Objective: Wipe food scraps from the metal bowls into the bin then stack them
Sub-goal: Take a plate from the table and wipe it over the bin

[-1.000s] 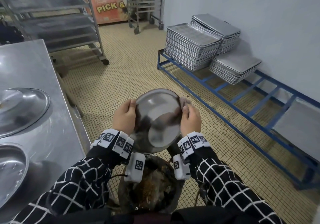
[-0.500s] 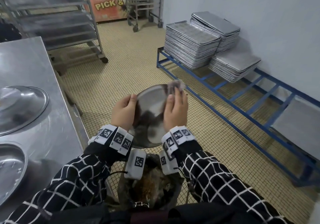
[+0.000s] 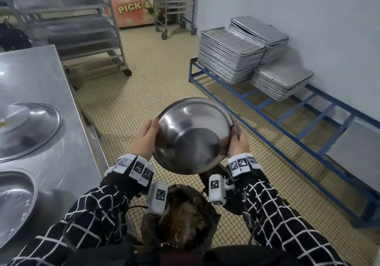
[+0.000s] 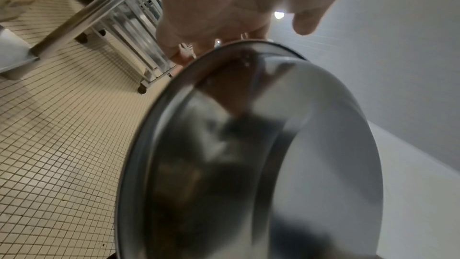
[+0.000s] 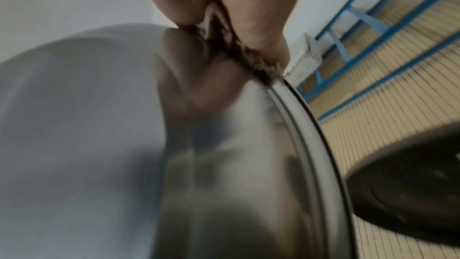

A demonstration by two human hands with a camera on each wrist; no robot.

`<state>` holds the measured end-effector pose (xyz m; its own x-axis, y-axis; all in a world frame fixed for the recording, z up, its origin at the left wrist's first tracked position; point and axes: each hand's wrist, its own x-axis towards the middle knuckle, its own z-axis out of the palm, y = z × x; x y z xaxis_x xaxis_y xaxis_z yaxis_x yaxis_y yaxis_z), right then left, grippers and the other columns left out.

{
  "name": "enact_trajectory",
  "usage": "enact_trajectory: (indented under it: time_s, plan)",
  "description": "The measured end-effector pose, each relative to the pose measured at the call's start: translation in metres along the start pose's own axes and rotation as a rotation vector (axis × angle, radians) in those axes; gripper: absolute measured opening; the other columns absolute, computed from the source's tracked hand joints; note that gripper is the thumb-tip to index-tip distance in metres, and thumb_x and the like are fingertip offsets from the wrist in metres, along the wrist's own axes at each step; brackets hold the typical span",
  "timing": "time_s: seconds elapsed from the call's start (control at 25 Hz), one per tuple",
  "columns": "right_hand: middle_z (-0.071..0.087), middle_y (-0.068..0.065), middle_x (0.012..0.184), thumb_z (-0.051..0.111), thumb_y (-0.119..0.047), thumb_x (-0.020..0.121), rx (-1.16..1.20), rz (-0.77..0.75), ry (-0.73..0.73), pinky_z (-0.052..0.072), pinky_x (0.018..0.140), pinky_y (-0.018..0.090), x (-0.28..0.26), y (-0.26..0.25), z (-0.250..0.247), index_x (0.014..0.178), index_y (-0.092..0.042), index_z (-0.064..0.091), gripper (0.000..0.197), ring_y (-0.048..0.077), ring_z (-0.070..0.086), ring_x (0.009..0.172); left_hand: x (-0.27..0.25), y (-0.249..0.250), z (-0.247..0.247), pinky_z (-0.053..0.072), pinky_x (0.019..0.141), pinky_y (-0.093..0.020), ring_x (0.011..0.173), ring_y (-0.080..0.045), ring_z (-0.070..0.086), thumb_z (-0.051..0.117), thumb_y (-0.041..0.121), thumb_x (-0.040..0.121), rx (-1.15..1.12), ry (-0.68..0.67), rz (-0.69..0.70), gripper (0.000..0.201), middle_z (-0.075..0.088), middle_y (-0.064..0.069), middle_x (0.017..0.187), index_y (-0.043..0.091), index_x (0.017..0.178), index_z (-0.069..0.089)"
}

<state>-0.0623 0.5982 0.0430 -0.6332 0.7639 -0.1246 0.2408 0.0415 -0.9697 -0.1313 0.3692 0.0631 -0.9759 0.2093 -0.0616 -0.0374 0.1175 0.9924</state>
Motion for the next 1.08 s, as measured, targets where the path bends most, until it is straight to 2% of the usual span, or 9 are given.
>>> enact_trajectory:
  time_s: [0.2,0.36,0.52,0.56,0.68,0.76,0.84,0.96,1.08]
  plan:
    - [0.059,0.003,0.089,0.044,-0.031,0.098,-0.436,-0.365,-0.224,0.038,0.059,0.022,0.012,-0.028,-0.004,0.103,-0.009,0.055,0.025,0.023,0.058,0.084,-0.003,-0.002,0.000,0.050,0.094,-0.042,0.096,-0.018,0.065,0.044,0.053,0.093,0.180,-0.164,0.000,0.037,0.070,0.001,0.099,0.024,0.105,0.064]
    - [0.060,0.006,0.093,0.047,-0.022,0.097,-0.575,-0.592,-0.281,0.039,0.062,0.018,0.006,-0.041,0.007,0.103,-0.006,0.056,0.020,0.018,0.055,0.082,-0.006,-0.004,0.005,0.050,0.088,-0.035,0.092,-0.019,0.063,0.046,0.041,0.097,0.246,-0.118,0.009,0.031,0.068,-0.002,0.094,0.019,0.100,0.066]
    - [0.055,-0.001,0.107,0.051,-0.016,0.095,-0.368,-0.723,-0.172,0.042,0.067,0.005,-0.025,-0.049,0.024,0.115,-0.006,0.051,0.022,0.006,0.051,0.087,-0.013,0.002,0.014,0.047,0.079,-0.033,0.084,-0.025,0.060,0.046,0.030,0.099,0.287,-0.011,0.064,0.029,0.066,-0.012,0.087,0.009,0.092,0.065]
    - [0.055,0.001,0.110,0.050,-0.020,0.095,-0.421,-0.777,-0.191,0.045,0.075,0.008,-0.038,-0.049,0.031,0.113,-0.007,0.053,0.023,0.007,0.051,0.090,-0.014,0.003,0.016,0.048,0.080,-0.036,0.085,-0.026,0.061,0.046,0.030,0.099,0.294,0.000,0.073,0.029,0.067,-0.010,0.086,0.010,0.092,0.066]
    - [0.054,0.005,0.125,0.036,-0.036,0.096,-0.744,-0.942,-0.197,0.037,0.105,0.043,-0.071,-0.033,0.050,0.119,-0.015,0.060,0.039,0.020,0.049,0.115,-0.010,0.007,0.020,0.051,0.084,-0.047,0.086,-0.032,0.064,0.047,0.028,0.099,0.190,0.043,0.057,0.028,0.069,-0.013,0.087,0.011,0.091,0.068]
    - [0.052,0.005,0.130,0.031,-0.042,0.096,-0.756,-0.901,-0.073,0.031,0.106,0.048,-0.066,-0.025,0.049,0.125,-0.021,0.057,0.044,0.022,0.045,0.122,-0.006,0.009,0.018,0.051,0.087,-0.050,0.088,-0.032,0.065,0.048,0.031,0.098,0.142,0.035,0.048,0.027,0.071,-0.012,0.089,0.017,0.090,0.069]
    - [0.052,0.005,0.127,0.031,-0.041,0.098,-0.615,-0.670,0.025,0.038,0.099,0.039,-0.048,-0.021,0.039,0.125,-0.020,0.056,0.042,0.019,0.047,0.115,-0.005,0.011,0.014,0.051,0.088,-0.049,0.089,-0.030,0.066,0.047,0.035,0.098,0.123,0.019,0.029,0.028,0.071,-0.011,0.090,0.022,0.088,0.069]
    - [0.056,0.007,0.118,0.039,-0.027,0.100,-0.395,-0.286,-0.045,0.040,0.086,0.023,-0.013,-0.011,0.025,0.119,-0.007,0.058,0.033,0.021,0.054,0.109,-0.001,0.016,0.006,0.051,0.087,-0.051,0.089,-0.037,0.064,0.044,0.038,0.099,0.106,0.060,0.002,0.031,0.068,-0.020,0.091,0.023,0.083,0.066]
    - [0.060,0.007,0.119,0.046,-0.019,0.098,-0.452,-0.492,-0.093,0.035,0.085,0.012,-0.014,-0.015,0.025,0.117,-0.006,0.061,0.028,0.015,0.055,0.109,0.003,0.021,0.003,0.051,0.086,-0.045,0.088,-0.029,0.063,0.041,0.039,0.100,0.200,0.108,0.023,0.032,0.068,-0.010,0.086,0.022,0.087,0.064]
